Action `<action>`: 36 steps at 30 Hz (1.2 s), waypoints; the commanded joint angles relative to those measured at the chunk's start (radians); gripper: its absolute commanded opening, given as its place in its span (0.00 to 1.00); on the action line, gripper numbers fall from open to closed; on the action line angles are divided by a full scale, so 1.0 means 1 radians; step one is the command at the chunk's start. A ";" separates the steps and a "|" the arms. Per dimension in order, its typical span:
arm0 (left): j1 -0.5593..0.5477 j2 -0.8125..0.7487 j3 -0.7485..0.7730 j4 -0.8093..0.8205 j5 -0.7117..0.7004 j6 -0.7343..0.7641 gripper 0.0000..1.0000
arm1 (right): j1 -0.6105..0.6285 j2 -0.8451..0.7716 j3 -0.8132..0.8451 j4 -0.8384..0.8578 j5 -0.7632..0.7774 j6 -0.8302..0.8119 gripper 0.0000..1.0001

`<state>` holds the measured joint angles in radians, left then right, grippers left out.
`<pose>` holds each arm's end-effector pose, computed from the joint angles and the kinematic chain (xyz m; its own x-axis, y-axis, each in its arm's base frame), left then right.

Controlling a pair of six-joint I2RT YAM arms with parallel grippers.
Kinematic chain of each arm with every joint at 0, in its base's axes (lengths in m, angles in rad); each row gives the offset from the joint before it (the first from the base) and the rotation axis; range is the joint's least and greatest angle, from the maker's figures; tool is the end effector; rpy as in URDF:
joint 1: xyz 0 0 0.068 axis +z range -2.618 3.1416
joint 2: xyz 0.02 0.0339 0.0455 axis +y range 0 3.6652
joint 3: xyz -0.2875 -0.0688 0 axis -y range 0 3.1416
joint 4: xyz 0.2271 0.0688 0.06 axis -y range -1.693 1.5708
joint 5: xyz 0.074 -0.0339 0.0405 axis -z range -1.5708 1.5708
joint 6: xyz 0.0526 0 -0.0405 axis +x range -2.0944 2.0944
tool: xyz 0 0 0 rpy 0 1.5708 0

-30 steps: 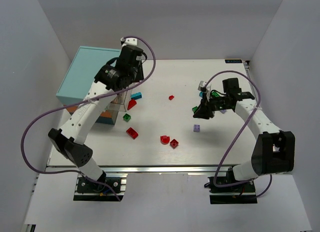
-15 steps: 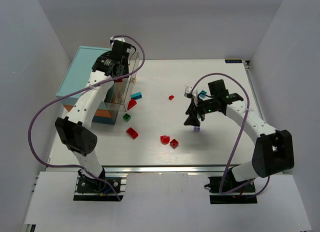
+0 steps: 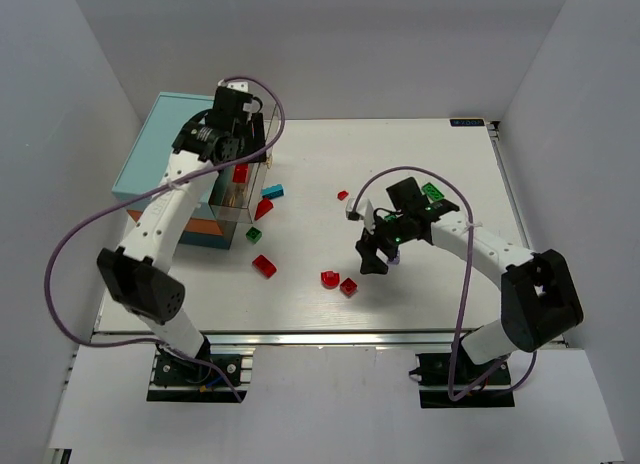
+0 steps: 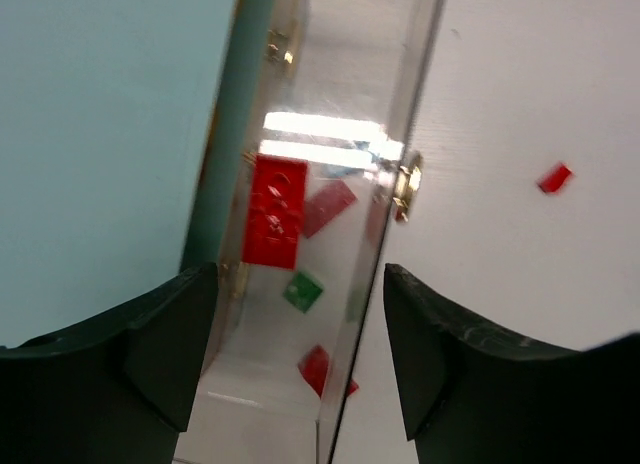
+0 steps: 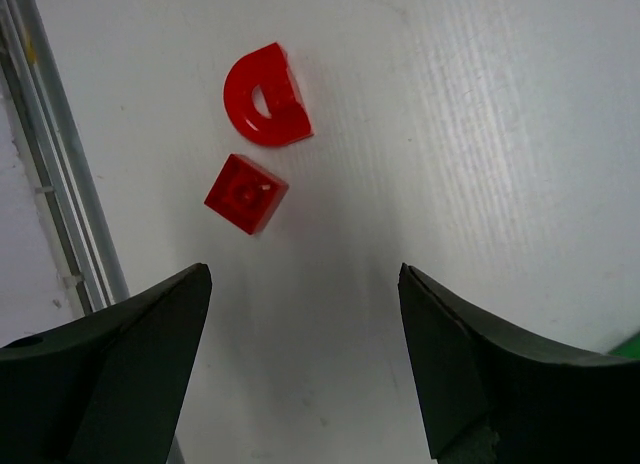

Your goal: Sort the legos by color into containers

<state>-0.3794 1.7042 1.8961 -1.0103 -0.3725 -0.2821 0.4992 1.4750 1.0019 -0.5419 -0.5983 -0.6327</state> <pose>0.3357 -0.1132 0.4109 -0.6831 -0.0068 -0.7303 -0.0793 0.9947 0.0650 0.2351 0.1620 0.2498 -0.2133 -0.6728 -0.7084 -0.9704 0.2298 0.0739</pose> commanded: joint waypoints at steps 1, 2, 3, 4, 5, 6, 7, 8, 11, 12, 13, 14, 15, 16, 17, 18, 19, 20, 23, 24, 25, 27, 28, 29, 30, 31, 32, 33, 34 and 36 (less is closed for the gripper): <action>-0.019 -0.243 -0.109 0.084 0.219 -0.019 0.79 | 0.061 -0.002 -0.048 0.043 0.132 0.098 0.81; -0.019 -0.288 -0.161 0.151 0.274 -0.025 0.79 | 0.085 0.005 -0.052 0.043 0.144 0.113 0.81; -0.019 -0.331 -0.263 0.180 0.321 -0.047 0.80 | 0.105 0.010 -0.055 0.052 0.159 0.135 0.81; -0.019 -0.371 -0.313 0.205 0.408 -0.067 0.80 | 0.116 0.024 -0.049 0.053 0.187 0.152 0.81; -0.019 -0.447 -0.357 0.238 0.429 -0.084 0.81 | 0.136 0.031 -0.043 0.046 0.189 0.172 0.81; -0.019 -0.478 -0.430 0.245 0.454 -0.109 0.81 | 0.148 0.036 -0.037 0.042 0.192 0.183 0.81; -0.019 -0.512 -0.460 0.248 0.478 -0.123 0.81 | 0.159 0.047 -0.033 0.043 0.201 0.194 0.81; -0.019 -0.561 -0.488 0.237 0.494 -0.133 0.81 | 0.171 0.054 -0.026 0.037 0.203 0.206 0.87; -0.019 -0.629 -0.571 0.190 0.520 -0.155 0.82 | 0.215 0.090 -0.008 0.034 0.239 0.231 0.89; -0.019 -0.671 -0.586 0.176 0.520 -0.163 0.82 | 0.213 0.103 -0.003 0.022 0.247 0.244 0.89; -0.019 -0.692 -0.610 0.165 0.520 -0.169 0.82 | 0.238 0.128 0.003 0.022 0.271 0.255 0.89; -0.019 -0.712 -0.620 0.141 0.518 -0.175 0.82 | 0.251 0.136 0.010 0.022 0.279 0.271 0.89; -0.019 -0.747 -0.630 0.128 0.515 -0.189 0.82 | 0.257 0.148 0.012 0.023 0.284 0.290 0.89; -0.019 -0.761 -0.649 0.104 0.514 -0.196 0.82 | 0.263 0.153 0.014 0.025 0.285 0.298 0.89; -0.019 -0.773 -0.658 0.095 0.518 -0.203 0.82 | 0.275 0.156 0.014 0.031 0.288 0.307 0.88; -0.019 -0.805 -0.670 0.088 0.520 -0.221 0.82 | 0.289 0.160 0.009 0.034 0.301 0.324 0.88; -0.019 -0.824 -0.704 0.082 0.521 -0.233 0.82 | 0.308 0.165 0.007 0.043 0.311 0.333 0.88; -0.019 -0.837 -0.716 0.085 0.526 -0.252 0.82 | 0.312 0.171 0.006 0.059 0.324 0.344 0.87; -0.019 -0.890 -0.767 0.084 0.518 -0.282 0.83 | 0.338 0.195 0.009 0.080 0.362 0.383 0.84; -0.019 -0.899 -0.775 0.082 0.514 -0.287 0.83 | 0.346 0.208 0.012 0.086 0.377 0.390 0.83; -0.019 -0.911 -0.785 0.084 0.511 -0.293 0.83 | 0.355 0.212 0.010 0.091 0.388 0.405 0.80; -0.019 -0.920 -0.807 0.082 0.498 -0.305 0.83 | 0.364 0.220 0.001 0.112 0.423 0.415 0.76; -0.019 -0.928 -0.813 0.082 0.495 -0.308 0.82 | 0.372 0.222 -0.002 0.114 0.437 0.419 0.70; -0.019 -0.933 -0.827 0.082 0.489 -0.315 0.83 | 0.374 0.223 -0.003 0.112 0.468 0.421 0.65; -0.019 -0.934 -0.835 0.079 0.483 -0.319 0.83 | 0.377 0.222 -0.006 0.108 0.477 0.421 0.61; -0.019 -0.943 -0.842 0.078 0.478 -0.324 0.83 | 0.375 0.216 -0.014 0.103 0.488 0.418 0.49; -0.019 -0.951 -0.853 0.079 0.478 -0.334 0.82 | 0.375 0.199 -0.020 0.102 0.494 0.410 0.42; -0.019 -0.956 -0.882 0.085 0.478 -0.342 0.82 | 0.372 0.182 -0.029 0.100 0.503 0.397 0.39; -0.019 -0.962 -0.902 0.091 0.483 -0.353 0.81 | 0.372 0.165 -0.052 0.100 0.509 0.384 0.32; -0.019 -0.979 -0.963 0.099 0.500 -0.382 0.80 | 0.368 0.113 -0.068 0.092 0.531 0.346 0.24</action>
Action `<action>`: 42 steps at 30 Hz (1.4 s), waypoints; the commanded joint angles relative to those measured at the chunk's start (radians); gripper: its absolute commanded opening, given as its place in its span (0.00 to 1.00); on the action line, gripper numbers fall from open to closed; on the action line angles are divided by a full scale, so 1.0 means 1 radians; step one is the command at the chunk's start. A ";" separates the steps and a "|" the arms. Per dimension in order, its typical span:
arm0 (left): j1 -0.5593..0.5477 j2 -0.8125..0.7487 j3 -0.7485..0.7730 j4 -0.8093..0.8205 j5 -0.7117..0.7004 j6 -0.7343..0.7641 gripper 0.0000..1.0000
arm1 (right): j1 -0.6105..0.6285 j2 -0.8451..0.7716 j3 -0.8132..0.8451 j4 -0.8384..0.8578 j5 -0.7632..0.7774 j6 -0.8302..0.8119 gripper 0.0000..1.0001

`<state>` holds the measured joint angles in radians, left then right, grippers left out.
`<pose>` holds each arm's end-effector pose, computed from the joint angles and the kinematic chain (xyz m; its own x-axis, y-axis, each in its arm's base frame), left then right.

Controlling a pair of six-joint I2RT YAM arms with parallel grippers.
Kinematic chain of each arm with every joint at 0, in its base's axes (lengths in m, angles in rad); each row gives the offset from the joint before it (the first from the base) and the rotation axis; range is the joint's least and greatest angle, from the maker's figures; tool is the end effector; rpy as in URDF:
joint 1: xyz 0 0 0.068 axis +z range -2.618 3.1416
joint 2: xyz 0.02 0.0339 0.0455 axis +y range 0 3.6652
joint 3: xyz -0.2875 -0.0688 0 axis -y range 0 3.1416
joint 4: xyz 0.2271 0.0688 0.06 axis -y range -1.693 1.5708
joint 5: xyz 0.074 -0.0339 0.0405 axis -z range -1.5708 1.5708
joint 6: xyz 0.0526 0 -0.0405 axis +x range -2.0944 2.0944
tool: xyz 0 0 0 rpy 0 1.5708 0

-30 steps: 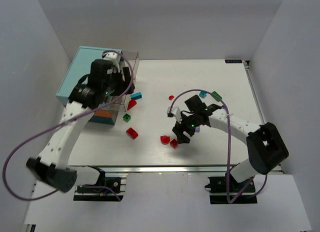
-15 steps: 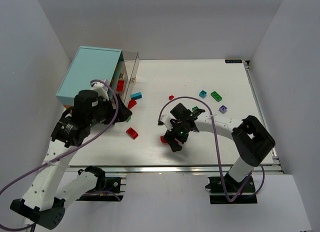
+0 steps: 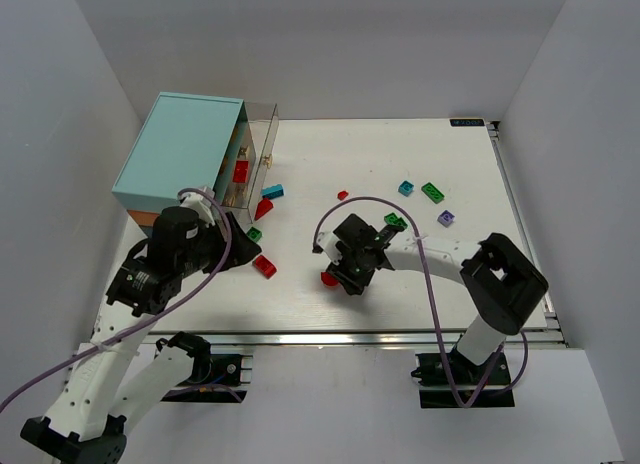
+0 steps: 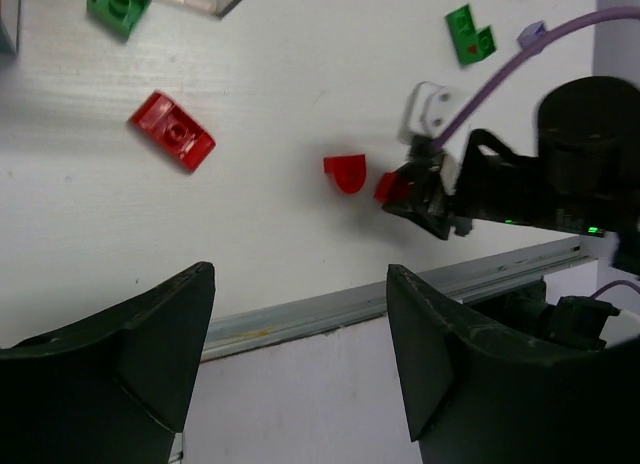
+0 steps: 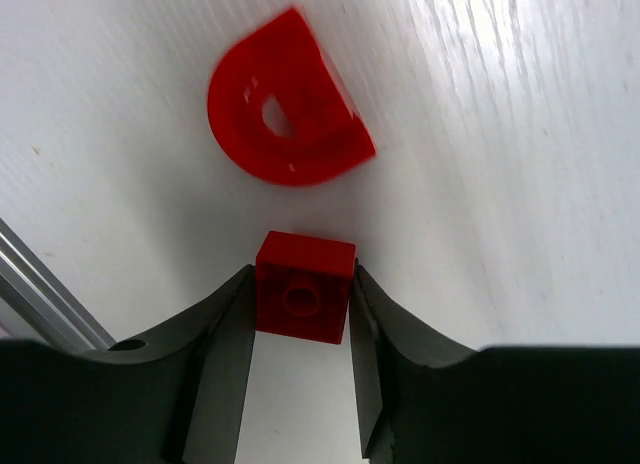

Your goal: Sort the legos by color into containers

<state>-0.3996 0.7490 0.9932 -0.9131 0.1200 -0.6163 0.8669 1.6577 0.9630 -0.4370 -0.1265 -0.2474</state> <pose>0.1029 -0.0503 0.3441 -0.7394 -0.3107 -0.5973 0.0556 0.8560 -0.5140 0.1965 0.2417 0.1864 -0.3743 -0.8162 -0.4401 -0.9103 0.4139 0.0066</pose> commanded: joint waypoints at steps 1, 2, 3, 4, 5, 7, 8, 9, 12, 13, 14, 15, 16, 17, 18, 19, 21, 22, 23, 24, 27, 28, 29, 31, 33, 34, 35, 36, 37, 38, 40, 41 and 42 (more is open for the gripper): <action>0.001 -0.028 -0.082 0.011 0.026 -0.060 0.79 | 0.000 -0.093 -0.038 -0.022 0.062 -0.055 0.18; 0.001 -0.037 -0.102 0.016 0.033 -0.080 0.78 | -0.006 -0.111 -0.041 -0.023 0.062 -0.072 0.14; 0.001 -0.045 -0.135 0.017 0.038 -0.088 0.77 | -0.018 -0.160 -0.040 -0.026 0.054 -0.116 0.11; 0.001 -0.048 -0.151 0.017 0.043 -0.095 0.77 | -0.017 -0.180 -0.038 -0.025 0.053 -0.139 0.05; 0.001 -0.054 -0.166 0.017 0.044 -0.105 0.77 | -0.022 -0.197 -0.021 -0.017 0.045 -0.160 0.02; 0.001 -0.062 -0.203 0.022 0.044 -0.112 0.77 | -0.048 -0.239 0.009 0.003 -0.011 -0.219 0.00; 0.001 -0.062 -0.217 0.025 0.049 -0.115 0.77 | -0.054 -0.262 0.022 0.059 -0.028 -0.234 0.00; 0.001 -0.056 -0.229 0.032 0.049 -0.115 0.77 | -0.061 -0.266 0.055 0.085 -0.074 -0.275 0.00; 0.001 -0.050 -0.278 0.046 0.047 -0.126 0.77 | -0.069 -0.207 0.202 0.168 -0.123 -0.271 0.00; 0.001 -0.050 -0.290 0.054 0.041 -0.135 0.77 | -0.074 -0.178 0.254 0.179 -0.131 -0.233 0.00; 0.001 -0.054 -0.319 0.062 0.035 -0.146 0.78 | -0.077 -0.114 0.310 0.191 -0.136 -0.211 0.00; 0.001 -0.059 -0.335 0.083 0.027 -0.155 0.78 | -0.075 -0.083 0.423 0.208 -0.148 -0.192 0.00; 0.001 -0.072 -0.350 0.095 0.023 -0.169 0.78 | -0.077 -0.044 0.483 0.213 -0.153 -0.159 0.00; 0.001 -0.079 -0.384 0.114 0.020 -0.190 0.78 | -0.075 0.027 0.544 0.211 -0.162 -0.144 0.00; 0.001 -0.092 -0.399 0.150 0.015 -0.213 0.78 | -0.075 0.065 0.680 0.204 -0.179 -0.100 0.00; 0.001 -0.097 -0.415 0.169 0.012 -0.214 0.79 | -0.074 0.104 0.757 0.184 -0.189 -0.099 0.00; 0.001 -0.105 -0.455 0.216 0.001 -0.237 0.79 | -0.071 0.226 0.914 0.138 -0.229 -0.037 0.00; 0.001 -0.103 -0.465 0.229 -0.002 -0.241 0.79 | -0.068 0.299 1.062 0.121 -0.242 0.006 0.00; 0.001 -0.099 -0.470 0.236 -0.008 -0.244 0.79 | -0.068 0.333 1.130 0.107 -0.272 0.025 0.00; 0.001 -0.094 -0.476 0.243 -0.023 -0.243 0.80 | -0.060 0.364 1.187 0.100 -0.288 0.048 0.00; 0.001 -0.086 -0.490 0.272 -0.034 -0.240 0.80 | -0.046 0.419 1.281 0.130 -0.312 0.105 0.00; 0.001 -0.086 -0.496 0.279 -0.037 -0.238 0.81 | -0.045 0.416 1.246 0.188 -0.315 0.112 0.00; 0.001 -0.085 -0.501 0.290 -0.036 -0.240 0.80 | -0.033 0.412 1.220 0.217 -0.315 0.128 0.00; 0.001 -0.082 -0.516 0.315 -0.037 -0.241 0.81 | -0.025 0.421 1.191 0.267 -0.303 0.138 0.05; 0.001 -0.074 -0.522 0.338 -0.040 -0.243 0.81 | -0.016 0.439 1.183 0.308 -0.288 0.167 0.13; 0.001 -0.070 -0.527 0.344 -0.043 -0.243 0.81 | -0.013 0.467 1.194 0.314 -0.285 0.175 0.15; 0.001 -0.063 -0.528 0.353 -0.046 -0.243 0.81 | -0.009 0.482 1.215 0.317 -0.276 0.181 0.18; 0.001 -0.051 -0.530 0.367 -0.048 -0.241 0.82 | -0.012 0.493 1.226 0.320 -0.271 0.194 0.24; 0.001 -0.042 -0.533 0.378 -0.048 -0.243 0.82 | -0.009 0.514 1.234 0.323 -0.269 0.197 0.29; 0.001 -0.034 -0.534 0.393 -0.051 -0.244 0.82 | -0.011 0.522 1.244 0.331 -0.263 0.198 0.33; 0.001 -0.008 -0.536 0.405 -0.057 -0.247 0.82 | -0.009 0.536 1.247 0.334 -0.263 0.201 0.44; 0.001 -0.001 -0.536 0.414 -0.071 -0.250 0.82 | -0.011 0.534 1.247 0.331 -0.263 0.201 0.47; -0.008 0.009 -0.533 0.418 -0.078 -0.252 0.82 | -0.011 0.534 1.247 0.328 -0.266 0.201 0.54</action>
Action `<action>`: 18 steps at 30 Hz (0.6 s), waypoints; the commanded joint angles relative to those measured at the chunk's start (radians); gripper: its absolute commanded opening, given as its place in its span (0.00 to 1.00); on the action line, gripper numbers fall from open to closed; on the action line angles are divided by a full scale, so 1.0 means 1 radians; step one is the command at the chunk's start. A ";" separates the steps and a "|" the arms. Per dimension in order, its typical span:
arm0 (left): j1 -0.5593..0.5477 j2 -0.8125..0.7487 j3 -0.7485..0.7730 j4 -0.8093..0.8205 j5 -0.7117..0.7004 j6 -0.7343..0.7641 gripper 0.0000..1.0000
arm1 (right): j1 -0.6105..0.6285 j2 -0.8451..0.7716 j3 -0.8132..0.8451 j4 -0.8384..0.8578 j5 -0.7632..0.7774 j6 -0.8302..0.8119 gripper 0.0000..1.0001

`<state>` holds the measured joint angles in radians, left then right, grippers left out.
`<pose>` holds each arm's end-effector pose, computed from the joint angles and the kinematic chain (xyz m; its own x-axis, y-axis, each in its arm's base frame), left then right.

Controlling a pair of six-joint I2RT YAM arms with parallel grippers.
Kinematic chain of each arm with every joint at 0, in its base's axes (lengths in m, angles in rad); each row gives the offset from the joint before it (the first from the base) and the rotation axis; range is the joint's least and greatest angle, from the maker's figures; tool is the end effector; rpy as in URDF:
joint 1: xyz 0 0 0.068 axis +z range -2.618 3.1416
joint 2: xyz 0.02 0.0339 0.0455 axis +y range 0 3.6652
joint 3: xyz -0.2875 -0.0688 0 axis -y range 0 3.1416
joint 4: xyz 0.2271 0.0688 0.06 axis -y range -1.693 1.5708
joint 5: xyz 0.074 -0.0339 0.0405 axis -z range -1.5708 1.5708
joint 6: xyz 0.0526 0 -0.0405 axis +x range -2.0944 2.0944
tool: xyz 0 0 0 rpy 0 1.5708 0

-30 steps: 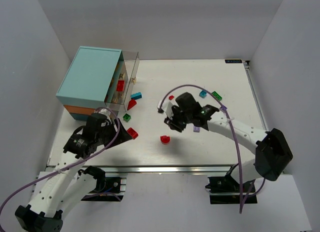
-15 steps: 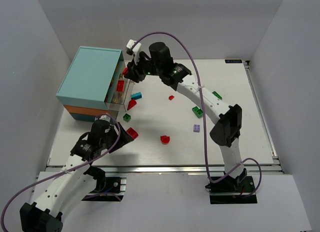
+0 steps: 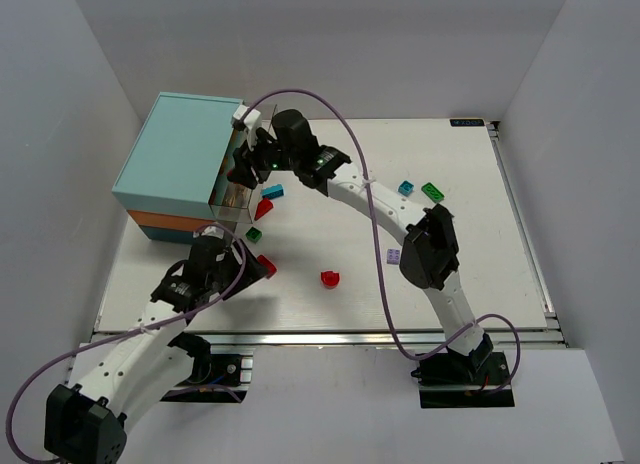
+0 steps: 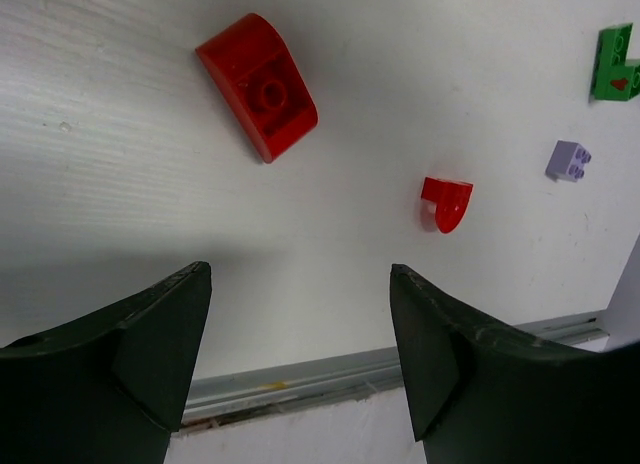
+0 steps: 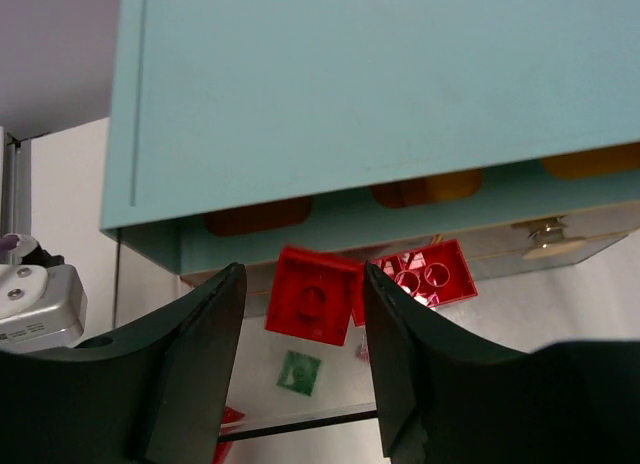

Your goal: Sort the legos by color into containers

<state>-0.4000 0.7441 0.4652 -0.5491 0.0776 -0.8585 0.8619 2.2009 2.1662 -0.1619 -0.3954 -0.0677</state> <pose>0.1171 -0.0539 0.2103 -0.7738 -0.4921 -0.3988 -0.2282 0.8039 -0.5492 0.3353 0.4221 0.3739 -0.0628 -0.1692 -0.9836 -0.9529 0.3033 0.0087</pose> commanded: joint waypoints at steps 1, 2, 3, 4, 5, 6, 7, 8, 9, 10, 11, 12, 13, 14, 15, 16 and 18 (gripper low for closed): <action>-0.008 0.027 -0.003 0.055 -0.045 -0.011 0.82 | -0.014 -0.016 0.043 0.052 0.000 0.023 0.57; -0.008 0.035 0.003 0.058 -0.064 -0.011 0.82 | -0.014 -0.023 0.041 0.048 0.000 0.023 0.59; -0.008 0.041 0.004 0.058 -0.061 -0.014 0.82 | -0.017 -0.032 0.024 0.051 0.001 0.025 0.61; -0.008 0.055 0.007 0.060 -0.100 -0.016 0.82 | -0.018 -0.056 0.014 0.055 0.004 0.025 0.62; -0.008 0.063 0.010 0.058 -0.114 -0.019 0.82 | -0.030 -0.072 0.001 0.059 0.009 0.029 0.63; -0.008 0.070 0.010 0.058 -0.140 -0.023 0.81 | -0.034 -0.087 -0.014 0.062 0.009 0.032 0.66; -0.008 0.080 0.010 0.058 -0.154 -0.031 0.81 | -0.038 -0.117 -0.046 0.068 0.004 0.035 0.67; -0.008 0.098 0.010 0.063 -0.168 -0.037 0.81 | -0.055 -0.136 -0.064 0.071 0.000 0.043 0.69; -0.008 0.110 0.009 0.067 -0.177 -0.042 0.81 | -0.057 -0.154 -0.081 0.076 -0.005 0.046 0.70; -0.017 0.123 0.010 0.075 -0.196 -0.050 0.81 | -0.063 -0.193 -0.132 0.093 -0.011 0.051 0.70; -0.017 0.150 0.012 0.090 -0.205 -0.057 0.81 | -0.081 -0.214 -0.153 0.100 -0.014 0.057 0.70; -0.028 0.164 0.018 0.100 -0.211 -0.062 0.81 | -0.086 -0.234 -0.175 0.104 -0.017 0.060 0.71; -0.028 0.184 0.023 0.109 -0.229 -0.076 0.81 | -0.090 -0.266 -0.195 0.105 -0.019 0.060 0.70; -0.040 0.199 0.029 0.130 -0.237 -0.082 0.81 | -0.113 -0.286 -0.238 0.111 -0.023 0.060 0.71; -0.040 0.240 0.042 0.144 -0.240 -0.083 0.81 | -0.118 -0.302 -0.259 0.113 -0.025 0.084 0.71; -0.052 0.260 0.052 0.149 -0.254 -0.096 0.81 | -0.124 -0.338 -0.284 0.116 -0.026 0.089 0.71; -0.066 0.328 0.070 0.169 -0.265 -0.108 0.81 | -0.149 -0.369 -0.356 0.124 -0.029 0.091 0.71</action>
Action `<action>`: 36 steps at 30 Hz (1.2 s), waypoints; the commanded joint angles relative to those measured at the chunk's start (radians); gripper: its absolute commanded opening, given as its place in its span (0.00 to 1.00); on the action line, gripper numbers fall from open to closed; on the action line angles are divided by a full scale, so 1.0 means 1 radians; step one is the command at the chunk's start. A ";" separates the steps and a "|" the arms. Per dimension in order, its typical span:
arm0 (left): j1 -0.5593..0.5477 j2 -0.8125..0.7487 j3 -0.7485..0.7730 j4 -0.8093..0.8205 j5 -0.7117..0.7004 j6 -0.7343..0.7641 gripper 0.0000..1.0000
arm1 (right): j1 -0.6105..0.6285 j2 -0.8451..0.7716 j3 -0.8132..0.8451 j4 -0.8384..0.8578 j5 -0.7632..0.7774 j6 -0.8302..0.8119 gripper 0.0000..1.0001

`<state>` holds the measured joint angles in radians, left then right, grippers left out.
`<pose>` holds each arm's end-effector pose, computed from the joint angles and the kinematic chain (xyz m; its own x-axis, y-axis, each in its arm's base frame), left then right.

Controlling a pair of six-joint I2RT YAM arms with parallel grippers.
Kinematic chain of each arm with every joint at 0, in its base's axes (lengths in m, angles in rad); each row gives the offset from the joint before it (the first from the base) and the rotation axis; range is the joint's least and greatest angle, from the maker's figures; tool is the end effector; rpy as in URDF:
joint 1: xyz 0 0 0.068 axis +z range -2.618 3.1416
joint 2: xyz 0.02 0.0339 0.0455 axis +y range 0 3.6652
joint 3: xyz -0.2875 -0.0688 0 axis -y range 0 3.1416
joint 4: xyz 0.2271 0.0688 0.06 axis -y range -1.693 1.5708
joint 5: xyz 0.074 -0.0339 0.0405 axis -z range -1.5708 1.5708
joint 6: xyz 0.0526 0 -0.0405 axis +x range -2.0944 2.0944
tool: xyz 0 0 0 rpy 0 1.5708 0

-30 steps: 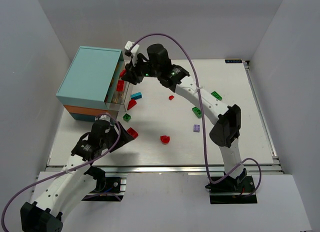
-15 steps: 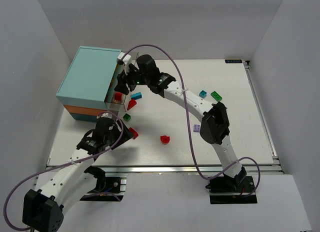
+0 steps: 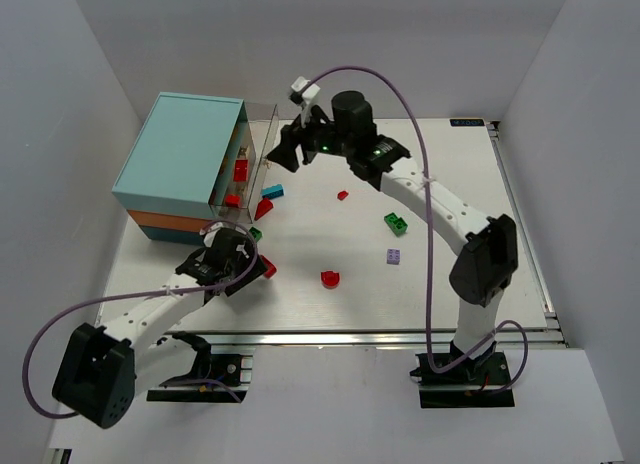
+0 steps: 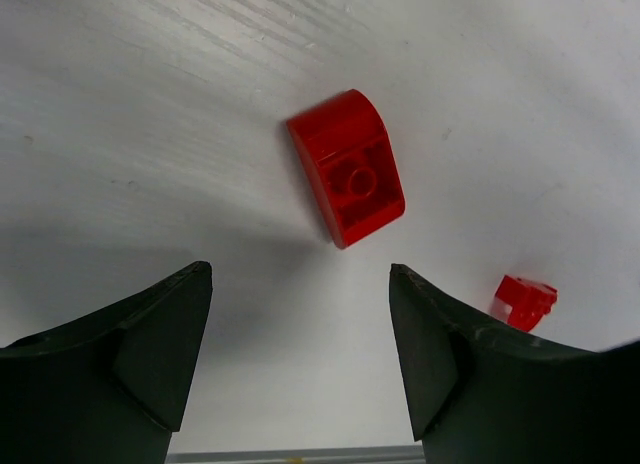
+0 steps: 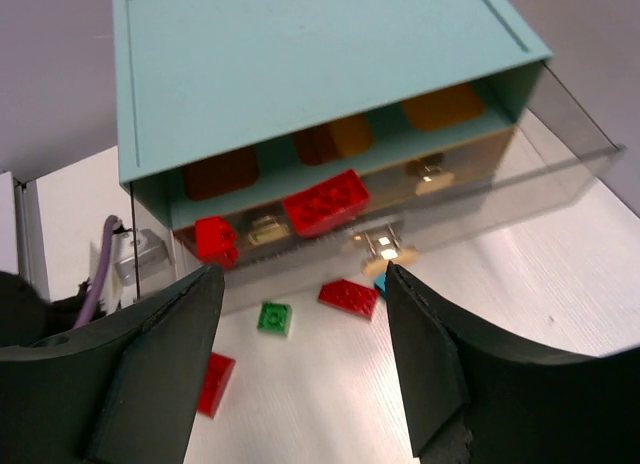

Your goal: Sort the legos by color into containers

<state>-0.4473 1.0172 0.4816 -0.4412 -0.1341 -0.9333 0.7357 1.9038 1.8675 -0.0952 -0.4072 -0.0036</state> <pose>0.1521 -0.0652 0.1892 -0.7350 -0.5307 -0.4221 -0.3855 0.8391 -0.3838 0.3303 0.3271 0.4209 -0.0939 -0.0895 -0.9915 -0.9076 0.4169 0.0484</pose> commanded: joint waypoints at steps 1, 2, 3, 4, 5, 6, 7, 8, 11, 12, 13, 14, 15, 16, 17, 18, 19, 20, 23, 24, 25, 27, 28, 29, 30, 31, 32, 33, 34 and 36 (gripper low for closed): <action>-0.033 0.076 0.067 0.064 -0.061 -0.056 0.81 | -0.027 -0.101 -0.079 0.058 -0.021 0.028 0.71; -0.045 0.095 0.072 0.065 -0.070 -0.070 0.81 | -0.047 -0.117 -0.120 0.060 -0.021 0.027 0.71; -0.045 0.121 0.075 0.071 -0.076 -0.100 0.81 | -0.056 -0.139 -0.137 0.063 -0.021 0.024 0.71; -0.059 0.132 0.074 0.078 -0.079 -0.111 0.81 | -0.058 -0.149 -0.152 0.063 -0.022 0.024 0.72; -0.070 0.136 0.072 0.099 -0.084 -0.120 0.81 | -0.068 -0.156 -0.181 0.064 -0.022 0.027 0.72; -0.070 0.144 0.071 0.104 -0.090 -0.128 0.81 | -0.071 -0.166 -0.194 0.066 -0.022 0.027 0.72; -0.080 0.156 0.072 0.107 -0.097 -0.151 0.81 | -0.079 -0.179 -0.206 0.066 -0.022 0.030 0.72; -0.080 0.161 0.072 0.111 -0.105 -0.156 0.81 | -0.084 -0.187 -0.217 0.069 -0.024 0.036 0.72; -0.091 0.190 0.081 0.131 -0.117 -0.174 0.81 | -0.097 -0.209 -0.260 0.074 -0.031 0.045 0.72; -0.100 0.198 0.086 0.137 -0.119 -0.176 0.81 | -0.098 -0.212 -0.269 0.075 -0.031 0.048 0.71; -0.100 0.202 0.089 0.147 -0.122 -0.186 0.81 | -0.102 -0.219 -0.283 0.077 -0.035 0.050 0.72; -0.109 0.217 0.095 0.151 -0.124 -0.193 0.80 | -0.105 -0.226 -0.291 0.077 -0.036 0.054 0.72; -0.110 0.227 0.106 0.150 -0.136 -0.208 0.79 | -0.105 -0.230 -0.297 0.081 -0.036 0.053 0.72; -0.120 0.234 0.113 0.144 -0.143 -0.220 0.79 | -0.108 -0.233 -0.307 0.081 -0.041 0.056 0.71; -0.120 0.256 0.118 0.130 -0.148 -0.234 0.79 | -0.111 -0.238 -0.312 0.081 -0.044 0.056 0.71; -0.120 0.265 0.129 0.122 -0.162 -0.255 0.78 | -0.113 -0.241 -0.318 0.078 -0.045 0.054 0.72; -0.129 0.273 0.132 0.124 -0.165 -0.259 0.78 | -0.111 -0.244 -0.327 0.078 -0.048 0.056 0.72; -0.129 0.287 0.135 0.125 -0.168 -0.262 0.77 | -0.116 -0.247 -0.332 0.078 -0.051 0.054 0.71; -0.140 0.311 0.158 0.101 -0.191 -0.283 0.75 | -0.119 -0.253 -0.344 0.075 -0.058 0.056 0.72; -0.151 0.332 0.178 0.092 -0.197 -0.289 0.74 | -0.117 -0.255 -0.347 0.075 -0.058 0.057 0.71; -0.151 0.343 0.192 0.063 -0.212 -0.291 0.72 | -0.121 -0.259 -0.350 0.075 -0.059 0.057 0.72; -0.162 0.374 0.209 0.035 -0.219 -0.300 0.71 | -0.122 -0.264 -0.358 0.077 -0.059 0.059 0.72; -0.162 0.380 0.224 0.010 -0.222 -0.302 0.69 | -0.128 -0.265 -0.360 0.078 -0.061 0.059 0.72; -0.162 0.386 0.229 -0.002 -0.223 -0.305 0.67 | -0.130 -0.268 -0.366 0.077 -0.059 0.060 0.72; -0.162 0.394 0.233 -0.011 -0.223 -0.305 0.65 | -0.130 -0.275 -0.369 0.077 -0.058 0.057 0.72; -0.162 0.397 0.238 -0.025 -0.225 -0.305 0.63 | -0.133 -0.276 -0.373 0.078 -0.059 0.059 0.72; -0.162 0.397 0.238 -0.033 -0.220 -0.303 0.60 | -0.133 -0.279 -0.376 0.077 -0.059 0.057 0.71; -0.162 0.396 0.238 -0.040 -0.222 -0.303 0.58 | -0.143 -0.284 -0.384 0.077 -0.062 0.057 0.71; -0.171 0.390 0.238 -0.054 -0.222 -0.303 0.57 | -0.142 -0.287 -0.390 0.077 -0.062 0.054 0.71; -0.171 0.377 0.227 -0.063 -0.211 -0.297 0.54 | -0.147 -0.299 -0.404 0.075 -0.065 0.053 0.72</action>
<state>-0.6109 1.4166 0.6930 -0.4633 -0.3271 -1.2385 0.5995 1.6600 1.4773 -0.0502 -0.4553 0.0467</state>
